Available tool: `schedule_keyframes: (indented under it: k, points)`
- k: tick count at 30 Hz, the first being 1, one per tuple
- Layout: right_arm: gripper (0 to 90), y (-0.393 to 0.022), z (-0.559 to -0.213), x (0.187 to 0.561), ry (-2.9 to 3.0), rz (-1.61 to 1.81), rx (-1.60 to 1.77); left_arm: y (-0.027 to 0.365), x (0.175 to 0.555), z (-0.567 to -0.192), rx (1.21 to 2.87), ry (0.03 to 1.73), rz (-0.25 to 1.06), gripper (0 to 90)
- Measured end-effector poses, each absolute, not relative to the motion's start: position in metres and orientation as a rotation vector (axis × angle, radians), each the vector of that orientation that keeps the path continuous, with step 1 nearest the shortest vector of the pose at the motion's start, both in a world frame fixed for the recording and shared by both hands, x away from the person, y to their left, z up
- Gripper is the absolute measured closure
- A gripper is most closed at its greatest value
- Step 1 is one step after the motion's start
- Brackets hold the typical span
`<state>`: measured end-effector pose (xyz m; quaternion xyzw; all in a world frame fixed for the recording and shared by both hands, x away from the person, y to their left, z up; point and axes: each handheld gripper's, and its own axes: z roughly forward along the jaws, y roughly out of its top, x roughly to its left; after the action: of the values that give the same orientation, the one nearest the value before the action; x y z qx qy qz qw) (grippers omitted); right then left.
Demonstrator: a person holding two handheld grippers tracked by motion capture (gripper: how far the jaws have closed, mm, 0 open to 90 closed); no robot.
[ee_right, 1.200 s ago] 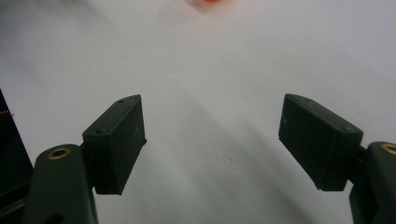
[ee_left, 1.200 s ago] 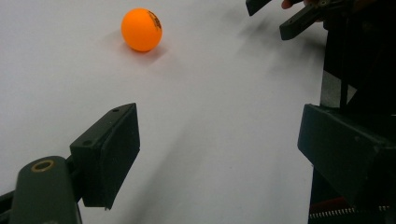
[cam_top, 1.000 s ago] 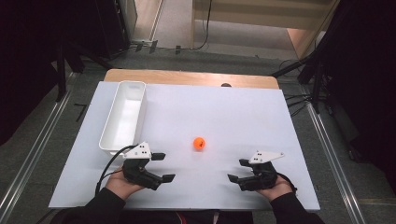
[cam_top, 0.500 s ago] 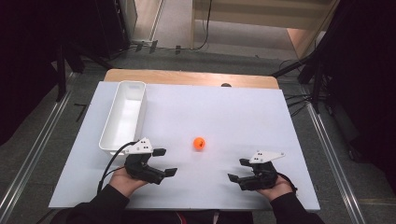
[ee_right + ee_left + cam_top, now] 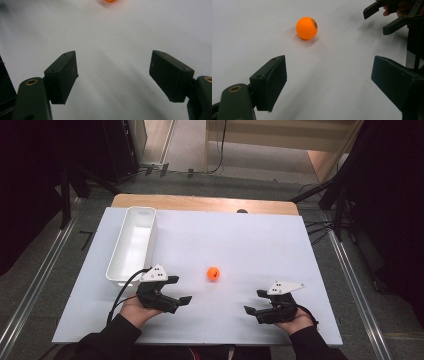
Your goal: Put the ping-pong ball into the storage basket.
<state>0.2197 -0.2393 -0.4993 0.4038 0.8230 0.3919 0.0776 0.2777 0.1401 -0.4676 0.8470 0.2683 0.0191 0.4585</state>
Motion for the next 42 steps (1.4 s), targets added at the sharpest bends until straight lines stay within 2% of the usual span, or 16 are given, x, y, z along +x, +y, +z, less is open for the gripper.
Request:
schedule_keyframes:
  k: [23,42]
  points:
    - [21.5,-0.251,-0.498,0.215,2.425,1.181,1.247,0.136,0.288,-0.465,2.073,0.683,0.048,13.5]
    - [21.5,-0.249,-0.499,0.217,2.43,1.19,1.241,0.123,0.302,-0.461,2.041,0.736,0.104,13.5]
